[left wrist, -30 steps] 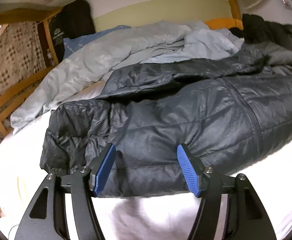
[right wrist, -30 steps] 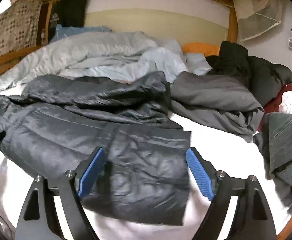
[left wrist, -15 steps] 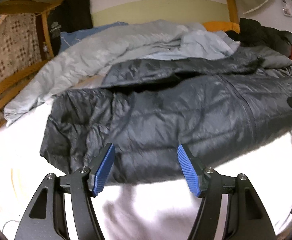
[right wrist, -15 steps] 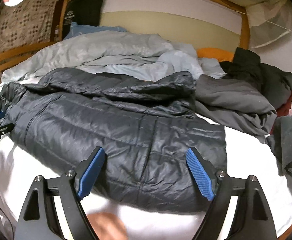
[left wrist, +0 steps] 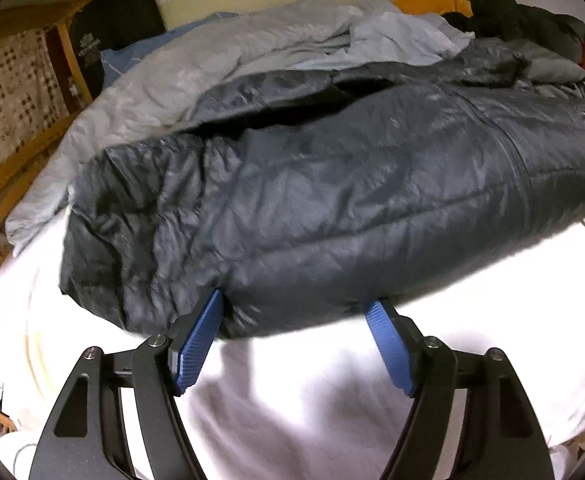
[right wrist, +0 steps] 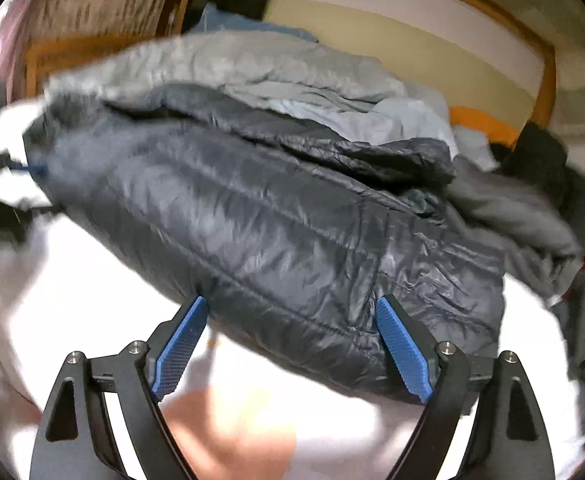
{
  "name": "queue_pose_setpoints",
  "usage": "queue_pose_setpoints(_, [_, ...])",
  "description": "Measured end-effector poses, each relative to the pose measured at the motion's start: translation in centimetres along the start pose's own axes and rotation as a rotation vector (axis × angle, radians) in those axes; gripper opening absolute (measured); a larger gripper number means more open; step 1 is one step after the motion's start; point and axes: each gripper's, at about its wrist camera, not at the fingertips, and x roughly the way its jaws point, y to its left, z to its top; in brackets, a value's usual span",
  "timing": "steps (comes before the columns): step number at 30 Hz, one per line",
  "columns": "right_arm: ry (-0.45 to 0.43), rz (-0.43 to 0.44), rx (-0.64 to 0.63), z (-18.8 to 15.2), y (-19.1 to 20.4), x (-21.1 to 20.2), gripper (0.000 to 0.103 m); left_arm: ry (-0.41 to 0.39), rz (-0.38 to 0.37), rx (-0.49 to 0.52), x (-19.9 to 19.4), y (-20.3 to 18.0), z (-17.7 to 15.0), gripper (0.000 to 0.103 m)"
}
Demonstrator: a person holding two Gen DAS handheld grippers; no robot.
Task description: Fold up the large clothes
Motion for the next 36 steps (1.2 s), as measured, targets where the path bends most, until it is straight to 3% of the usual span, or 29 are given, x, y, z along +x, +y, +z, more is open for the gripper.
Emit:
queue_pose_setpoints(2, [0.05,-0.114,-0.059,-0.4,0.7,1.3,0.088,-0.024,0.057,0.029,-0.1,-0.2,0.3,0.073])
queue_pose_setpoints(6, [0.074,-0.134,-0.067,-0.7,0.4,2.0,0.093,0.01,0.181,0.006,1.6,0.9,1.0,0.073])
queue_pose_setpoints(9, [0.068,-0.162,-0.063,-0.7,0.1,2.1,0.093,0.044,0.163,-0.066,2.8,2.8,1.2,0.071])
queue_pose_setpoints(10, [0.065,-0.172,-0.055,-0.7,-0.1,2.3,0.09,0.046,0.168,-0.067,3.0,3.0,1.4,0.066])
queue_pose_setpoints(11, [0.052,-0.197,-0.027,-0.7,-0.7,2.3,0.075,0.045,0.175,-0.055,3.1,2.9,1.6,0.06])
queue_pose_setpoints(12, [0.049,-0.211,-0.004,-0.7,-1.1,2.3,0.06,0.041,0.175,-0.043,3.1,2.8,1.8,0.045])
queue_pose_setpoints(13, [0.049,-0.215,0.015,-0.7,-1.6,2.3,0.053,0.038,0.171,-0.034,3.2,2.7,1.9,0.028])
queue_pose_setpoints(15, [0.036,-0.193,0.05,-0.6,-2.2,1.9,0.03,0.023,0.164,-0.036,2.8,2.5,2.1,0.017])
queue_pose_setpoints(17, [0.017,-0.175,0.056,-0.3,-2.3,1.1,0.023,-0.005,0.166,-0.047,1.7,2.5,2.2,0.014])
queue_pose_setpoints(20, [0.017,-0.135,0.081,0.3,-2.5,-0.5,0.02,-0.024,0.154,-0.069,-0.1,3.1,2.7,0.012])
queue_pose_setpoints(23, [0.06,0.005,0.227,0.3,-4.6,-2.3,0.02,-0.026,0.118,-0.085,-2.6,4.0,2.9,0.012])
queue_pose_setpoints(25, [0.073,0.047,0.254,0.0,-5.0,-3.6,0.02,-0.014,0.102,-0.05,-4.3,4.3,3.0,0.012])
queue_pose_setpoints(31, [0.038,0.035,0.174,2.8,-6.2,-7.0,0.02,0.025,0.043,-0.01,-6.9,5.2,5.2,0.013])
queue_pose_setpoints(36, [-0.016,-0.017,0.164,8.2,-9.1,-6.4,0.026,-0.038,0.024,-0.015,-6.7,6.6,10.5,0.016])
